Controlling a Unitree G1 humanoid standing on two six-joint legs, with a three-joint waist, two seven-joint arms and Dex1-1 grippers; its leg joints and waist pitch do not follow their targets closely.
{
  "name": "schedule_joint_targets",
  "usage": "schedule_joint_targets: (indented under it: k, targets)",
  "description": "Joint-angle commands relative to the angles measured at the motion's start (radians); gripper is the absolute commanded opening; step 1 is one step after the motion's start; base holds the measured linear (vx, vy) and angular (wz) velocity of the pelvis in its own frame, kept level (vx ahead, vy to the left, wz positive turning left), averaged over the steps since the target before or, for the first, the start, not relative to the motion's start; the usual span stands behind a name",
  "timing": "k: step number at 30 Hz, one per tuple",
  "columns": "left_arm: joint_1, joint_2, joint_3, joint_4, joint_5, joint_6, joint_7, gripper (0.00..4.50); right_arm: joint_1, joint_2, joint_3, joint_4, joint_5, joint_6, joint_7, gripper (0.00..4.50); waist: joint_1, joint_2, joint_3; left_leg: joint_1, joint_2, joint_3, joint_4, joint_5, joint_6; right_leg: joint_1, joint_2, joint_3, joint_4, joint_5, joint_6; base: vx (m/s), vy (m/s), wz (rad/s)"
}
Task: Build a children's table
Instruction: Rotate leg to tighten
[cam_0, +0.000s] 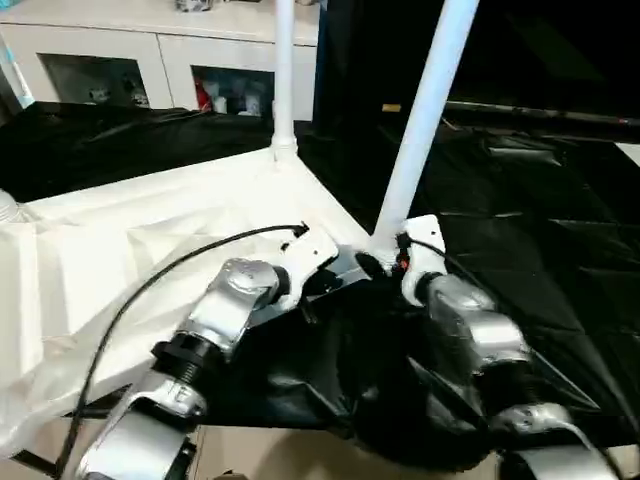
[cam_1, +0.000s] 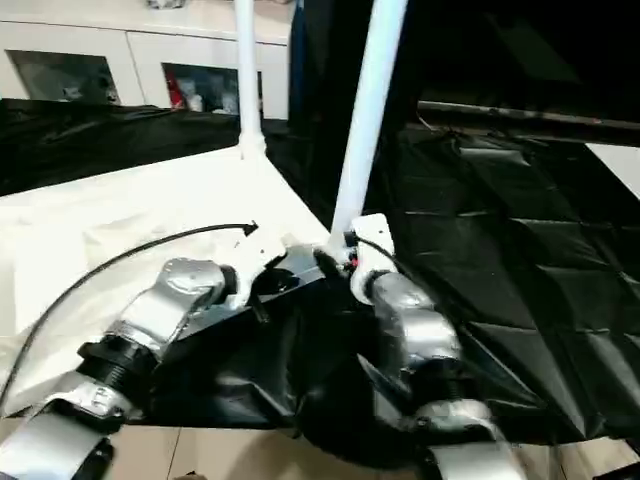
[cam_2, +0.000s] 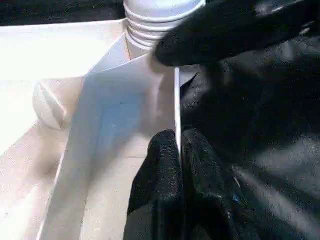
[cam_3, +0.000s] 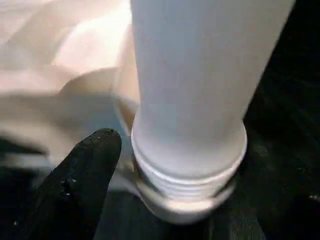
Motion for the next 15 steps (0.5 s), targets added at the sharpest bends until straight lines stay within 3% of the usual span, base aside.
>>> schedule_joint_targets:
  k: [1,3,6,8,15]
  targets:
    - [0.021,0.010,-0.021,-0.037,-0.037,-0.059,-0.099,0.00,0.012,-0.023,0.072,-0.063,0.014,-0.004,0.137,3.80,0.006,-0.001,-0.056,-0.013,0.004,0.001,-0.062,-0.241,0.036,0.048,-0.065,0.048,-0.100,-0.415,-0.061,0.000,0.000,0.00]
    - [0.031,0.038,-0.022,-0.053,-0.049,-0.066,-0.148,0.00,0.025,-0.062,0.090,-0.094,0.015,-0.006,0.202,3.80,0.005,0.000,-0.058,-0.017,0.008,0.001,-0.061,-0.216,0.039,0.052,-0.064,0.050,-0.089,-0.350,-0.085,0.000,0.000,0.00]
    - [0.056,0.091,-0.021,-0.102,-0.088,-0.081,-0.259,0.00,0.048,-0.127,0.115,-0.145,0.018,-0.013,0.311,3.80,0.005,0.002,-0.062,-0.014,0.011,0.005,-0.056,-0.177,0.046,0.054,-0.062,0.053,-0.070,-0.214,-0.147,0.000,0.000,0.00]
    - [0.065,0.116,-0.025,-0.124,-0.102,-0.075,-0.301,0.00,0.053,-0.147,0.120,-0.163,0.028,-0.008,0.348,3.80,0.004,0.001,-0.061,-0.015,0.010,0.006,-0.055,-0.169,0.052,0.054,-0.062,0.053,-0.067,-0.187,-0.167,0.000,0.000,0.00]
    - [0.100,0.175,-0.030,-0.178,-0.125,-0.074,-0.385,0.00,0.059,-0.194,0.137,-0.202,0.051,-0.004,0.451,3.80,0.012,-0.002,-0.057,-0.013,0.012,0.008,-0.056,-0.189,0.045,0.054,-0.064,0.054,-0.071,-0.240,-0.163,0.000,0.000,0.00]
